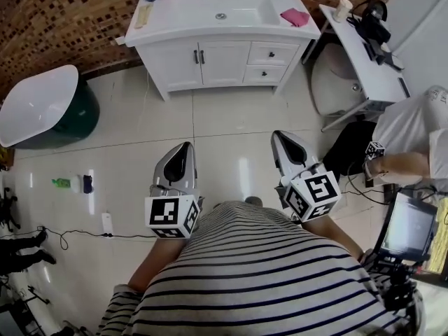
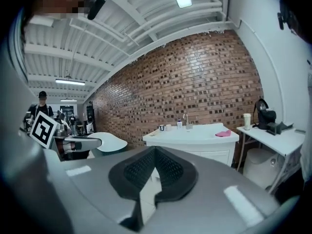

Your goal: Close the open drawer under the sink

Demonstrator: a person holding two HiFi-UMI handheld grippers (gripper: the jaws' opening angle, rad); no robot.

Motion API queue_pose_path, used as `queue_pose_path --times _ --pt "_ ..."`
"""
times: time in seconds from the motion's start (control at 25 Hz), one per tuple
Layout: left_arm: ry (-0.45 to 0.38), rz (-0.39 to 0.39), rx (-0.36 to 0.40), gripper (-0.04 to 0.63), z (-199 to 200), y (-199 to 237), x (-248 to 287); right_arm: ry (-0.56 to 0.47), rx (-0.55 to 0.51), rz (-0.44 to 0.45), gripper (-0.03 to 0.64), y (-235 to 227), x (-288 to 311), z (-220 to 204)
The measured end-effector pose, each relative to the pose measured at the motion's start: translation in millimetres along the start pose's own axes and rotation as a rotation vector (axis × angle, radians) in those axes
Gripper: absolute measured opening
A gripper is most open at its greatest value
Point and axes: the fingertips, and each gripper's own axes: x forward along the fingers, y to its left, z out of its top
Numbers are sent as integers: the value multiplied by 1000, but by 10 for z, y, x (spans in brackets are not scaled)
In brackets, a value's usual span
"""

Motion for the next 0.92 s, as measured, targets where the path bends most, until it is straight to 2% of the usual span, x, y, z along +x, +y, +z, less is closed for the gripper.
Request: queue_pose_path --times 0.32,0.52,0.92 --pt "18 -47 11 15 -9 -355 23 22 -75 35 0 98 -110 4" --pt "34 -72 32 15 -48 -553 85 25 -80 45 0 22 -130 5" --pt "48 -56 35 15 -93 -654 168 31 -78 79 0 -86 -112 -46"
